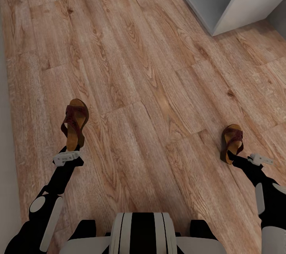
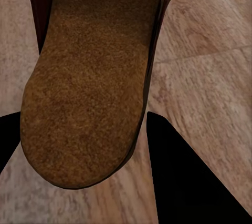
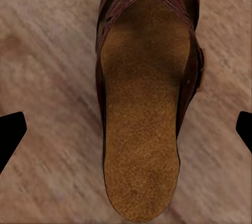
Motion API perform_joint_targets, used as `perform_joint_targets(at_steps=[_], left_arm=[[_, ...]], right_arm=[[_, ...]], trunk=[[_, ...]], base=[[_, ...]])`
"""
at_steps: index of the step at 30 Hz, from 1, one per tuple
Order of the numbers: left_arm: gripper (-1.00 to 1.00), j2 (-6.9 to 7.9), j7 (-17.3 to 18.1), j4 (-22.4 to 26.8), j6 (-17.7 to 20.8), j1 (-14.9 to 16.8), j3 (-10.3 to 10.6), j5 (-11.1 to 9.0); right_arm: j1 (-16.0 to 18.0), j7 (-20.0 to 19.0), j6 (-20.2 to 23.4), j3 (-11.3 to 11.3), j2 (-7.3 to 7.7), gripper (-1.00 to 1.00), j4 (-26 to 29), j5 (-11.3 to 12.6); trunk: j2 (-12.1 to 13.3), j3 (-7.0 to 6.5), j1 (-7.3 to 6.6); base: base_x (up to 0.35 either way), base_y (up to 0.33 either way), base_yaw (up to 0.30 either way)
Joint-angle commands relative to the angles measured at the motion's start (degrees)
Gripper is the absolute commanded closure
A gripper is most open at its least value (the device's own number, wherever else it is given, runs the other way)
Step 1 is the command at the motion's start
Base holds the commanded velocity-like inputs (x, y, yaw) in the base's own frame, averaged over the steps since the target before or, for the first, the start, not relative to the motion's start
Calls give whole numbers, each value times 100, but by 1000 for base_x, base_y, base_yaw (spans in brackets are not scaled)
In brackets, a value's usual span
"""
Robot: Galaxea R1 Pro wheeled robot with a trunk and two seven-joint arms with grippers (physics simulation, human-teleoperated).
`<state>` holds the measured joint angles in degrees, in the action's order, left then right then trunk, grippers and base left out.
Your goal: Pick up the two gym shoes and the two sandals from the corridor floor and place them onto the hallstand (shoe rack) in the corridor, making sure they are on the rack and not on the floor. Arrange them so the two gym shoes are next to each other and the two sandals are next to each other.
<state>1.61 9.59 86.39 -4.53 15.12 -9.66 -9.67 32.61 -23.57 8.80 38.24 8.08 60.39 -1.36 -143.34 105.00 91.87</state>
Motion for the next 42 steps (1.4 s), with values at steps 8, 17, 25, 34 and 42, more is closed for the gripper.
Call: perform_joint_targets(at_steps=[8,17,25,34,42], left_arm=[[100,-2,7,0,-3,0,-1,18],[100,2,7,-1,-4,0,0,25],[100,2,7,-5,-4,0,0,26],[100,0,7,-1,-4,0,0,27],[100,-1,7,0,-4,0,0,27]], right_arm=[[118,267,-195,-336,-8,-100,-331,-15],[395,404,-506,-482,41,-100,-939,-26],[444,426,-572,-502,60,-100,-1066,-19],[455,431,-587,-472,173,-100,-1110,15],[457,432,-589,-461,225,-100,-1122,28]], trunk=[[0,0,0],[0,0,0],[0,0,0],[0,0,0],[0,0,0]], base=[[0,0,0],[0,0,0],[0,0,0],[0,0,0],[0,0,0]])
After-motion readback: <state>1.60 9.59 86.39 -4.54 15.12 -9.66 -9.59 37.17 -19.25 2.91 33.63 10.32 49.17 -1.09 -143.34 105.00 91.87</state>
